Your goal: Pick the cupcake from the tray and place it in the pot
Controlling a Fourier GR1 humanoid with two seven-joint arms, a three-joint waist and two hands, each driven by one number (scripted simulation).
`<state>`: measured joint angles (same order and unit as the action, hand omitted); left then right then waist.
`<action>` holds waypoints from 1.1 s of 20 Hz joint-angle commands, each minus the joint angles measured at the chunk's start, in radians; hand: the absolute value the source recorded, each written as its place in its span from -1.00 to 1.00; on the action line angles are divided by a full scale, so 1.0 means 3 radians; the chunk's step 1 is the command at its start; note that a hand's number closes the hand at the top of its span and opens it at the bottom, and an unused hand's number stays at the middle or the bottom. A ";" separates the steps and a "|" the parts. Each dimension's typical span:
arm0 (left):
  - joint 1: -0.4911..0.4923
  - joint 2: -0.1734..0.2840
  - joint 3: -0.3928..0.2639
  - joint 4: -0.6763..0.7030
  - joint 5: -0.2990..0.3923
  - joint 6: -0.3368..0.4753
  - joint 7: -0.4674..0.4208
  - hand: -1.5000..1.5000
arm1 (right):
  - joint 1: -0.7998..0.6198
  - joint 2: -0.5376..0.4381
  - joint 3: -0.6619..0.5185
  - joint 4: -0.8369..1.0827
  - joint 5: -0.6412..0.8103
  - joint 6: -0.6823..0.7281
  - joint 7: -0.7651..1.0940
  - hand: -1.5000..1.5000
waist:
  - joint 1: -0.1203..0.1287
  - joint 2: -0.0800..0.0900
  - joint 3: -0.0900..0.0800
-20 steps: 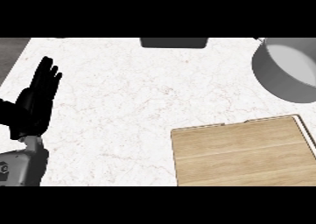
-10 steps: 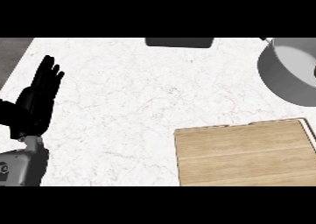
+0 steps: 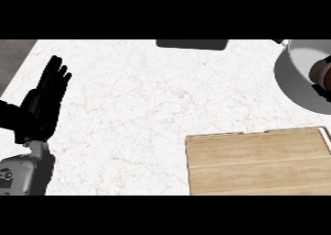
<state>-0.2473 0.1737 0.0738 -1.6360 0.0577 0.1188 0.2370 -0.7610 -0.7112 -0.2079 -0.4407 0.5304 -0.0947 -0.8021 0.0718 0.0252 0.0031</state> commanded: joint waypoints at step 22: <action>-0.0028 -0.0066 -0.0031 0.0034 -0.0029 0.0010 -0.0089 0.00 | -0.0562 -0.0368 -0.0730 0.1163 -0.0776 0.2084 -0.0044 -1.00 | 0.0018 0.0039 0.0019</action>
<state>-0.2647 0.1750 0.0857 -1.6146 0.0638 0.1095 0.2199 -0.9239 -0.7731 -0.3942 -0.1111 0.3305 0.4032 -0.7954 0.0745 0.0366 0.0082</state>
